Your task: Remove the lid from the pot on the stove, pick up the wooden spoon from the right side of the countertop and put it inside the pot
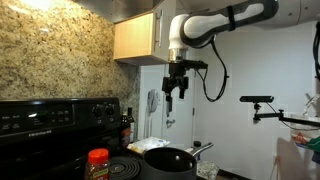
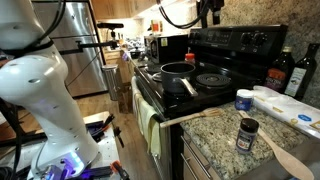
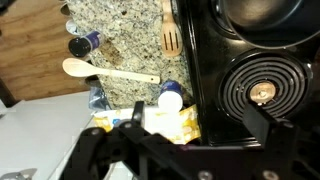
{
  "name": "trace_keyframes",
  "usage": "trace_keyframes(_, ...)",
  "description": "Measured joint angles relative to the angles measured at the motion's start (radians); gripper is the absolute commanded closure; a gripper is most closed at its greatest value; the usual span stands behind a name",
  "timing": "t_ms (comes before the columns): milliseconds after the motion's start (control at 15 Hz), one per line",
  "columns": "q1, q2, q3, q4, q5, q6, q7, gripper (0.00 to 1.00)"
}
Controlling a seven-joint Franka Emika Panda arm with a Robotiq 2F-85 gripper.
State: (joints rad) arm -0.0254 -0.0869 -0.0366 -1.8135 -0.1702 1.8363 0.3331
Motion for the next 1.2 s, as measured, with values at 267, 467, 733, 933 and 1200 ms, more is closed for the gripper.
trace_keyframes(267,-0.017,0.111,-0.025,0.059,0.001,0.0,0.171,0.0)
trace_keyframes(467,-0.023,0.17,-0.042,0.087,0.006,0.005,0.214,0.0)
trace_keyframes(733,-0.019,0.158,-0.038,0.087,0.006,0.004,0.214,0.0)
trace_keyframes(933,-0.019,0.159,-0.04,0.087,-0.004,0.004,0.25,0.0)
trace_keyframes(1200,-0.026,0.183,-0.069,0.085,-0.014,0.004,0.438,0.0)
